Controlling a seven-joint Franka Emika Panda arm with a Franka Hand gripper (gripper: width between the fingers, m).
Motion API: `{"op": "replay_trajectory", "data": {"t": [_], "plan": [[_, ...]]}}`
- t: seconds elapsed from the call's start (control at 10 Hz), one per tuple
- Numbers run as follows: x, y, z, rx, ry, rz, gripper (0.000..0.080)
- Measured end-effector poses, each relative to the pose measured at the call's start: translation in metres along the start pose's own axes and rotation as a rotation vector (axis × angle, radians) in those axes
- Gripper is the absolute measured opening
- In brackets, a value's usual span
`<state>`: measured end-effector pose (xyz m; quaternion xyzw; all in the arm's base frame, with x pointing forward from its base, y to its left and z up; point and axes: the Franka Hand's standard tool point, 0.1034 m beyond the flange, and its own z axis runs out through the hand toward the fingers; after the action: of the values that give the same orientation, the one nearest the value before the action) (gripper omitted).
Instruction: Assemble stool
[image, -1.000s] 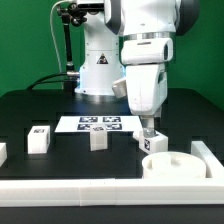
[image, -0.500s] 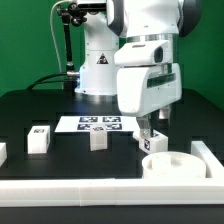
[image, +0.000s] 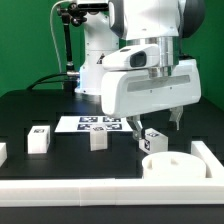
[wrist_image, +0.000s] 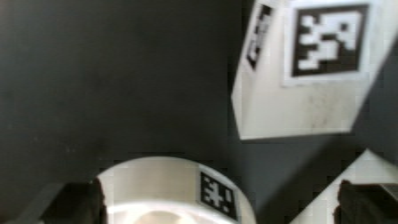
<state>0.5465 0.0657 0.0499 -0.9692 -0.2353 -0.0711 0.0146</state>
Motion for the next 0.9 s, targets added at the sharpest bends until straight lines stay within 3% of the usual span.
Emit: {"op": "replay_trajectory", "data": {"t": [0.3, 0.7, 0.8, 0.9], "plan": [[0.0000, -0.0014, 0.0032, 0.002, -0.008, 0.258, 0.0649], [-0.0022, -0.0009, 0.0044, 0.009, -0.035, 0.259, 0.0649], [-0.0077, -0.0052, 0.0053, 0.031, -0.108, 0.256, 0.0649], [-0.0082, -0.0077, 0.0063, 0.037, -0.161, 0.253, 0.0649]]}}
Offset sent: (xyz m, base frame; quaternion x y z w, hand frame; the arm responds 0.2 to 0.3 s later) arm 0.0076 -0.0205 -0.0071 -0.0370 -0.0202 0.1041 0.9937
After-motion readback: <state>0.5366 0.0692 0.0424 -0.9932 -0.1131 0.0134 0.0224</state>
